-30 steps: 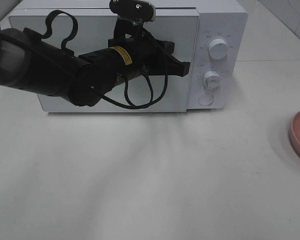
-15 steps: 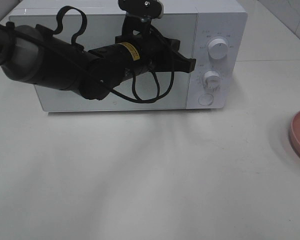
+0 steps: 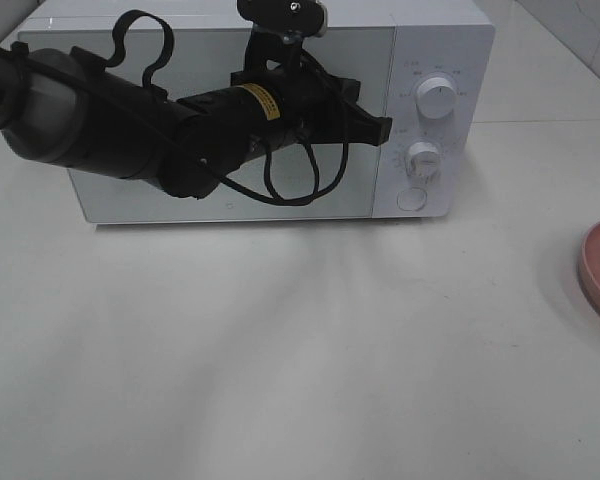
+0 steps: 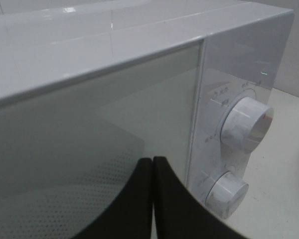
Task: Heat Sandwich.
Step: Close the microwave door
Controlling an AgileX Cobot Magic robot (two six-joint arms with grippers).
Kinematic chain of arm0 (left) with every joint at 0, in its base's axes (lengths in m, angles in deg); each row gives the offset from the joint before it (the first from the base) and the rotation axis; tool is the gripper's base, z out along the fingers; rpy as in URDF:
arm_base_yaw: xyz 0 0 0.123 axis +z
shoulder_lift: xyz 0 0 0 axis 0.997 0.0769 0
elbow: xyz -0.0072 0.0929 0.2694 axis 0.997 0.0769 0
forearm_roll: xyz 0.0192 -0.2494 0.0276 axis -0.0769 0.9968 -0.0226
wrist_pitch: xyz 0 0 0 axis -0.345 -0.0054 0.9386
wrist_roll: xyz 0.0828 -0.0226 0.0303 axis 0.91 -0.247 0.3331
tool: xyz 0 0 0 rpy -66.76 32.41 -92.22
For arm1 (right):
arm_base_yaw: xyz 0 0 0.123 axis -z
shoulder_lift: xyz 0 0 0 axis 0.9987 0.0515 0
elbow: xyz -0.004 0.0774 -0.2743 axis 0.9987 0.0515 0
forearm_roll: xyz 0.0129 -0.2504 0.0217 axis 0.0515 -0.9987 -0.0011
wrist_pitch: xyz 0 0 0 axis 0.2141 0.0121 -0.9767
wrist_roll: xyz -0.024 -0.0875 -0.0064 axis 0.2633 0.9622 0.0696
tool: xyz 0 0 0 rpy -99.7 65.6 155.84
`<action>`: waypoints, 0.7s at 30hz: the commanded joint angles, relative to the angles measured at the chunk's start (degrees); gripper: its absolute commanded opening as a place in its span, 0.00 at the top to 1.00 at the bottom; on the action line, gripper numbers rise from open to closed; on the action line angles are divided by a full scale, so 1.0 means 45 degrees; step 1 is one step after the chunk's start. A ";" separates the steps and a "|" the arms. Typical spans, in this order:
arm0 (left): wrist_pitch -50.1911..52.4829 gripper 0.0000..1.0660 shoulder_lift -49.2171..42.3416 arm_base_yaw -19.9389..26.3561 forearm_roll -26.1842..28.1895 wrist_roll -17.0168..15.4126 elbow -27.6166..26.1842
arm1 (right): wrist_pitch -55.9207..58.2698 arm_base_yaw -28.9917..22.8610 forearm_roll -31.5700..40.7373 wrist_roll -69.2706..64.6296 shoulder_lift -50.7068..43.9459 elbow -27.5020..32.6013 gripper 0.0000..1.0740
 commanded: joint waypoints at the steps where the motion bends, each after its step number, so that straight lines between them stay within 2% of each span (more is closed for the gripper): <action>1: -0.0127 1.00 -0.0229 0.0446 0.1108 -0.0140 -0.0242 | -0.0102 0.0102 0.0025 -0.0025 -0.0331 0.0038 0.30; 10: -0.0140 1.00 -0.1146 0.0433 0.1108 -0.0153 0.0955 | -0.0102 0.0102 0.0025 -0.0025 -0.0331 0.0038 0.30; 19: -0.0140 1.00 -0.2483 0.0382 0.1108 -0.0166 0.3030 | -0.0102 0.0102 0.0025 -0.0025 -0.0331 0.0038 0.30; 21: -0.0153 1.00 -0.3094 0.0382 0.1108 -0.0166 0.3947 | -0.0102 0.0102 0.0025 -0.0025 -0.0331 0.0038 0.30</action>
